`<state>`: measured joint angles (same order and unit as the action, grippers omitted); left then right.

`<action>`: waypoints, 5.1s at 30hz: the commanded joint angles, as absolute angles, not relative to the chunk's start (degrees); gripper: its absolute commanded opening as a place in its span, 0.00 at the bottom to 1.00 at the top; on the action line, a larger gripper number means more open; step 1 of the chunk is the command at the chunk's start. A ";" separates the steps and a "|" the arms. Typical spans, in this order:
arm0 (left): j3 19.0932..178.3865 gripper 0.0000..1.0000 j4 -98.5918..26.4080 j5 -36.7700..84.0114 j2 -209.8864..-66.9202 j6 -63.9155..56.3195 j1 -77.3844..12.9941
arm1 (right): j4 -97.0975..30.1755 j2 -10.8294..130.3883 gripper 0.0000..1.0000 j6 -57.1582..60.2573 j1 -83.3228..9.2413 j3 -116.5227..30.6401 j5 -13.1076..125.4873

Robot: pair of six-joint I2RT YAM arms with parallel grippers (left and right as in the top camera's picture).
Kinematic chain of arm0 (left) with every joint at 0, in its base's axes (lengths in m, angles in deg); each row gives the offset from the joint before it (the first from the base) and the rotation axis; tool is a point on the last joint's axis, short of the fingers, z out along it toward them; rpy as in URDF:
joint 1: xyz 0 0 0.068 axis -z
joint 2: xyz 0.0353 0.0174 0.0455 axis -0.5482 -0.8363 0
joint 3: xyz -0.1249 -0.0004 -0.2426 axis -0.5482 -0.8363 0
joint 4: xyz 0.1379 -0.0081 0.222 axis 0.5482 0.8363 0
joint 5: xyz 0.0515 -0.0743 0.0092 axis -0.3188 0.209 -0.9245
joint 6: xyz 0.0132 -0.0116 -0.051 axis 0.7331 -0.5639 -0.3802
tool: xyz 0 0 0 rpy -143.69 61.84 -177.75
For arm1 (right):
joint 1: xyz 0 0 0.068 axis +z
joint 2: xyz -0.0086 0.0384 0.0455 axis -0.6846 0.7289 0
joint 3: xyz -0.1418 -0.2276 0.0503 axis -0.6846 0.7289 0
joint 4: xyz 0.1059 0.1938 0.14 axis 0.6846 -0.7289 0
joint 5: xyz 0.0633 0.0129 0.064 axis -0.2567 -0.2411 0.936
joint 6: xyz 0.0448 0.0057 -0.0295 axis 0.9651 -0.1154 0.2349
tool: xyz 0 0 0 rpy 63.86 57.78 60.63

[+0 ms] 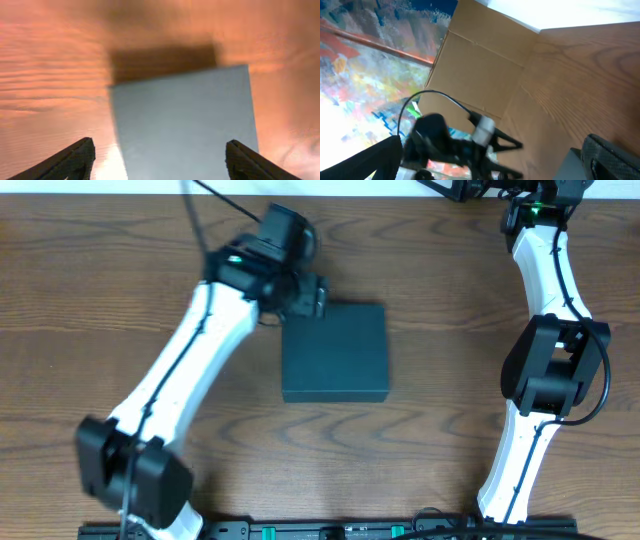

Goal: Pack container

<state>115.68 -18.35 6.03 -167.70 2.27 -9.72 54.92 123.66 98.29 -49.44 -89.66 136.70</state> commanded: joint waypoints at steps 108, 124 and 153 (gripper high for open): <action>117.01 0.98 -16.85 -0.84 -158.17 1.87 -27.44 | -30.72 43.79 0.99 -26.47 -34.30 -47.35 58.17; 117.01 0.98 -16.83 -0.84 -158.17 1.87 -27.44 | -11.05 17.32 0.99 -34.93 -35.39 -8.94 48.24; 117.01 0.99 -16.83 -0.84 -158.17 1.87 -27.44 | 5.17 -7.03 0.99 -23.98 -43.41 26.33 53.47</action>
<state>115.77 -16.89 -0.14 -158.48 2.03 -27.35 4.91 -6.15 -27.74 -42.76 24.87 53.75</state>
